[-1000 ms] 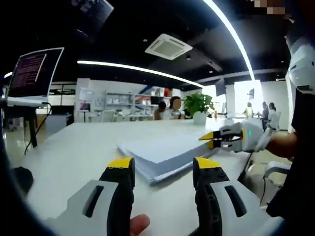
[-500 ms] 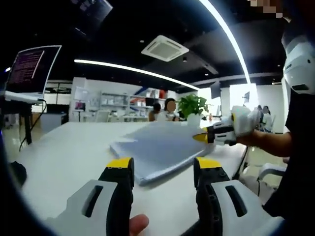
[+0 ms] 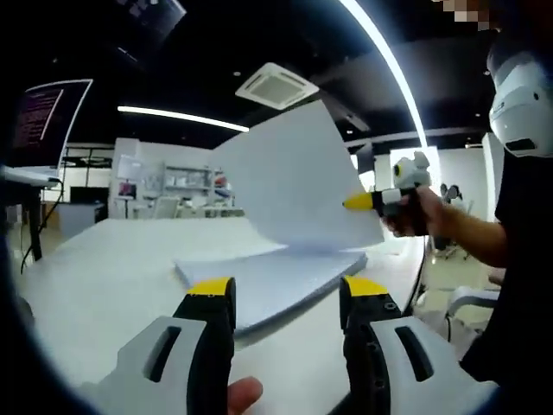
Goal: Grasp the top corner of one sheet in the document stack and pull a single sheet out from the document stack, separating that one sheet from the rest and lifting it clear until the single sheet is fully removed from the stack
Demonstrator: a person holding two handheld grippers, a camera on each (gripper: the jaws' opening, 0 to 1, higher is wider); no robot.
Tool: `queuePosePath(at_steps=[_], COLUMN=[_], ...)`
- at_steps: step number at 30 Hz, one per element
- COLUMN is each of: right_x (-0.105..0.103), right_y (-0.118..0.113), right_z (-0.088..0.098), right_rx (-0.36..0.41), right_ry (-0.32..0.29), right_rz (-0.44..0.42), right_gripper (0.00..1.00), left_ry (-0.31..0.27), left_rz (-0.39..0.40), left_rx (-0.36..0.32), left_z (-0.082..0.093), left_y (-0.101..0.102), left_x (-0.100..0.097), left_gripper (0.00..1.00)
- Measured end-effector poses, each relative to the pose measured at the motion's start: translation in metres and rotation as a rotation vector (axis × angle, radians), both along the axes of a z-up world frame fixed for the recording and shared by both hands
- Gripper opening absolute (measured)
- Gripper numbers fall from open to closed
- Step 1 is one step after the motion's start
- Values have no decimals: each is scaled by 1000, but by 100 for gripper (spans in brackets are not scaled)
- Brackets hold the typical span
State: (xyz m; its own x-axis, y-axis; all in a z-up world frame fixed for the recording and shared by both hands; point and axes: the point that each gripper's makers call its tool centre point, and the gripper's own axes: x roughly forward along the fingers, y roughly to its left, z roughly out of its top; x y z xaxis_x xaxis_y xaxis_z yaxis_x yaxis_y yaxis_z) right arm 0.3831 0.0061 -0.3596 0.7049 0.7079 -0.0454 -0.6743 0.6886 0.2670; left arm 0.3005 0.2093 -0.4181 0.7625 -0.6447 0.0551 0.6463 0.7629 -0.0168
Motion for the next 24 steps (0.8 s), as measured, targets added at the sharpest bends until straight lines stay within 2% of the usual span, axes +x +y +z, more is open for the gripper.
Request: queuePosePath(at_steps=[2, 5, 9, 14, 18, 20, 24], right_x=[1, 5, 7, 12, 9, 8, 5], right_y=[-8, -26, -43, -63, -82, -94, -119], right_z=[7, 18, 29, 42, 61, 68, 74], right_rx=[11, 15, -11, -62, -95, -109, -122], right_ry=[-4, -7, -19, -23, -24, -9, 75], right_rz=[-14, -47, -64, -80, -59, -50, -60], right_gripper=[2, 2, 2, 2, 2, 2, 2], left_ry=[1, 0, -10, -20, -21, -18, -13], left_rz=[-12, -43, -71, -96, -91, -100, -120], left_rx=[12, 66, 131, 127, 132, 135, 156], left_z=[0, -3, -5, -4, -4, -5, -9], left_y=[-3, -8, -14, -22, -23, -25, -28], left_x=[-2, -8, -14, -17, -14, -16, -19], left_gripper=[49, 49, 50, 50, 49, 49, 50])
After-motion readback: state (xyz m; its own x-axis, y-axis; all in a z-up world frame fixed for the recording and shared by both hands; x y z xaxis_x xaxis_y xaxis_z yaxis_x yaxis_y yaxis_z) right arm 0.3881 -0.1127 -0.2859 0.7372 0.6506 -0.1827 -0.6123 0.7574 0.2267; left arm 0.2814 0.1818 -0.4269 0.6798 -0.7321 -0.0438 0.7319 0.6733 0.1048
